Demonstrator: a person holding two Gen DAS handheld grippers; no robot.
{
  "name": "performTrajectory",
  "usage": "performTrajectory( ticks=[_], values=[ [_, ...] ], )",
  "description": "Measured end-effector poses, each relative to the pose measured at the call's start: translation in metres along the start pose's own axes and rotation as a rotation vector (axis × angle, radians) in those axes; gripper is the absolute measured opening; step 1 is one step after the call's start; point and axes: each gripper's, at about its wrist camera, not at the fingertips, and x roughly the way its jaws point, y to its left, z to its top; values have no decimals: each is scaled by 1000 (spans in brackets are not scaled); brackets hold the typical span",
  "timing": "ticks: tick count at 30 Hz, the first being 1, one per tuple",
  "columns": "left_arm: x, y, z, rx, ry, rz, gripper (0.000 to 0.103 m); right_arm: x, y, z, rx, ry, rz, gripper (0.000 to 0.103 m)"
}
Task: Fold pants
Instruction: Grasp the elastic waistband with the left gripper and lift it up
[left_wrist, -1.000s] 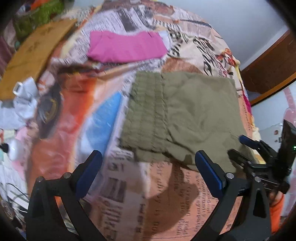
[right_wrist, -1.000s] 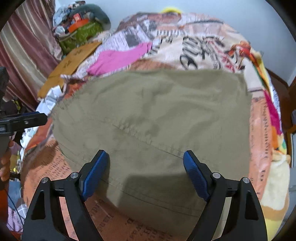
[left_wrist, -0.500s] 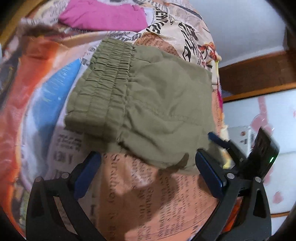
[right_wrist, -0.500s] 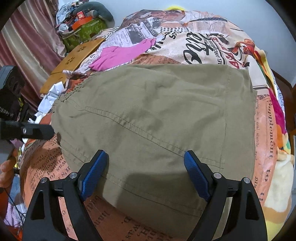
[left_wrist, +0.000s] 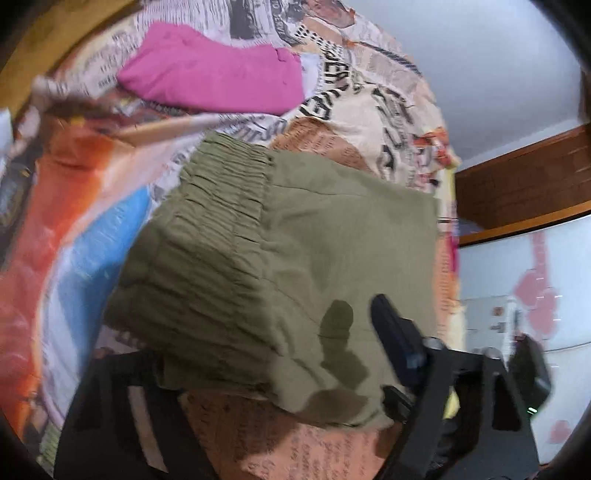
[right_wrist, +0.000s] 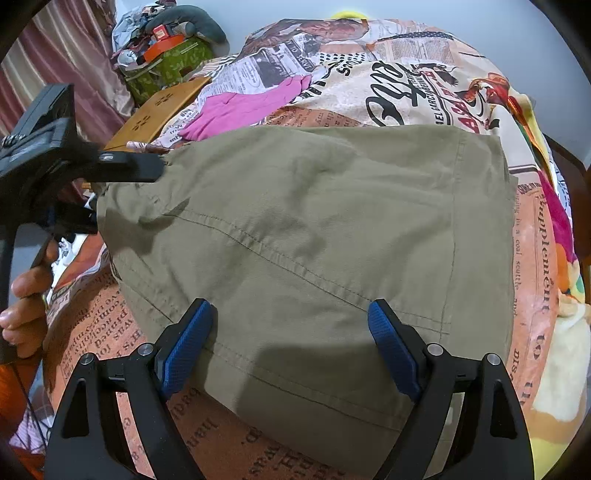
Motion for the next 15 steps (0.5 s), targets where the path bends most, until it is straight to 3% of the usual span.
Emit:
performTrajectory(
  ticks=[3,9,15],
  values=[
    [0,-2,-1,24,-44,105,40,0,-1,-1,9,-2,2,85],
    [-14,1,-7,53,-126,132,33,-5,-1,0,19,-6,7,85],
    [-45,-8,-24,144,-279,251,32,-15,-7,-8,40,-12,21,85]
  ],
)
